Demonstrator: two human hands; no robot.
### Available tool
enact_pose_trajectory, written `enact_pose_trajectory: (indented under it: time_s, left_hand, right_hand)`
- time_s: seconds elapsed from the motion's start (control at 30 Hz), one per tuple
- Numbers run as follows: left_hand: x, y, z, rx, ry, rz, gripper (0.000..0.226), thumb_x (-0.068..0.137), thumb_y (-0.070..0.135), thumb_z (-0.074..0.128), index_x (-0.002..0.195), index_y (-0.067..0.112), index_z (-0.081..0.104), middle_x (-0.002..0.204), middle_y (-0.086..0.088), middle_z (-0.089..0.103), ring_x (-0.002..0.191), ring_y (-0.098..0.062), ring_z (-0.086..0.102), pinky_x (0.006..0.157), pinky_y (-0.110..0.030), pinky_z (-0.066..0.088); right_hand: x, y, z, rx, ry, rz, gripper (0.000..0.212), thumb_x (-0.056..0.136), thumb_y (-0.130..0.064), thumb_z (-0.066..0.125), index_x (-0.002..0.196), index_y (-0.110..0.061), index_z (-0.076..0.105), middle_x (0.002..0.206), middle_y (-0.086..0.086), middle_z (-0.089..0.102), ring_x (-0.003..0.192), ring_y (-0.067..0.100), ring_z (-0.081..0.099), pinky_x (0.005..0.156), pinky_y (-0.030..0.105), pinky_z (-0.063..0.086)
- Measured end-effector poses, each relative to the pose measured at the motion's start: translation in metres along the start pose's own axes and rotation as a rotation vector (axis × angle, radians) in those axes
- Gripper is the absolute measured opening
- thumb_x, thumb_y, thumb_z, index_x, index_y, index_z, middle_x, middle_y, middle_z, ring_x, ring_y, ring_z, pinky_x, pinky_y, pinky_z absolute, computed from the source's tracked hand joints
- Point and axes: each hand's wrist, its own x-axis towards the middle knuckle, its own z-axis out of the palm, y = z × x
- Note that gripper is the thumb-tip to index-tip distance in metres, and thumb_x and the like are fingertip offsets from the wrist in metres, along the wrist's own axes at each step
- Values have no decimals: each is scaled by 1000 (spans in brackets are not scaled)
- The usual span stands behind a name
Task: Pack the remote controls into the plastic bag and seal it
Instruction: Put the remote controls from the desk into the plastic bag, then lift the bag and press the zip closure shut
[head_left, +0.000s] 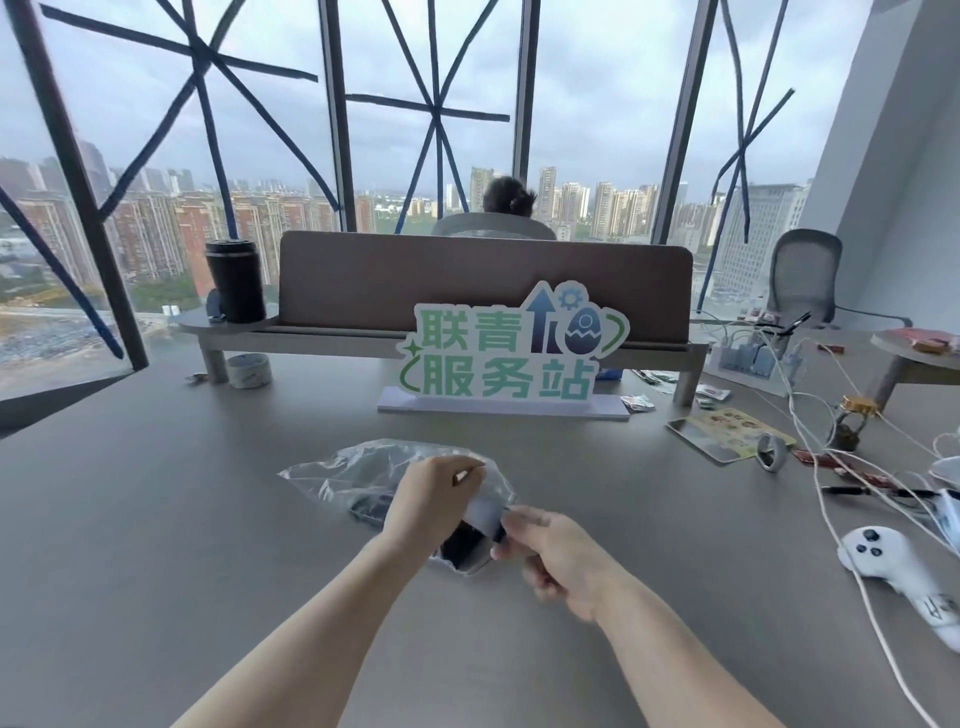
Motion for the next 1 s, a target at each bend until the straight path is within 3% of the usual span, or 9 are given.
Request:
enact_pose_trajectory:
  time_s: [0.13,0.2,0.33,0.43,0.5,0.67,0.73,0.83,1.0]
  left_hand:
    - [-6,-11,-9,65,26,-39,24,89,32,56,106,26,72,109,3,74,97,-16,65,81,-24,46]
    - [-8,-13,-11,68,14,-43,21,88,32,56,101,29,73,104,2,75,90,-16,64,76,-23,43]
    - [-19,-14,-16,147,-92,-31,20,85,31,59,99,28,73,94,-1,75,78,-18,60,67,-25,42]
    - [-31,-17,-23,258,-247,-2,22,79,30,61,97,19,68,77,-9,67,72,-28,59,62,-31,46]
    - [-39,-24,-29,289,-332,-37,28,74,29,59,102,24,64,74,-3,61,72,-26,58,60,-29,47]
    - [-48,-48,-43,486,-165,-132,46,73,10,48,109,35,61,117,2,66,104,-28,62,79,-32,50]
    - [-41,-46,-59,396,-72,-190,47,72,8,48,108,33,65,112,1,67,93,-27,67,71,-30,53]
    - [-15,-18,-101,-60,-1,-269,29,75,2,59,98,15,70,80,-8,67,47,-19,66,49,-29,59]
    - [23,47,-177,-454,122,-137,9,74,-1,73,76,6,68,62,-8,64,43,-7,61,47,-17,54]
  right_hand:
    - [16,9,5,-251,404,-138,13,94,-15,57,84,-19,65,67,-3,64,53,14,51,53,26,36]
    - [18,9,3,-383,415,-177,11,90,-19,60,99,-25,59,73,-4,59,67,17,56,59,28,40]
    - [35,4,8,-597,293,-163,48,89,-36,60,135,-36,48,106,3,65,94,23,63,70,29,41]
    - [50,1,15,-750,363,-242,12,93,-30,54,93,-29,66,95,4,71,89,29,65,72,34,47]
    - [55,-2,18,-807,433,-291,24,94,-23,53,71,-19,59,75,6,67,73,31,59,65,35,49]
    - [47,-10,17,-707,556,-367,12,89,-10,54,81,-13,62,74,7,70,72,32,61,63,34,45]
    - [38,-24,14,-621,542,-383,11,86,-9,54,89,-15,63,77,7,73,67,29,65,59,31,49]
    - [20,-67,10,-431,522,-406,13,85,-6,55,84,-13,66,65,5,71,40,16,57,42,24,46]
    - [-19,-157,1,8,476,-549,10,84,-2,65,81,-8,72,62,8,71,32,6,50,34,19,45]
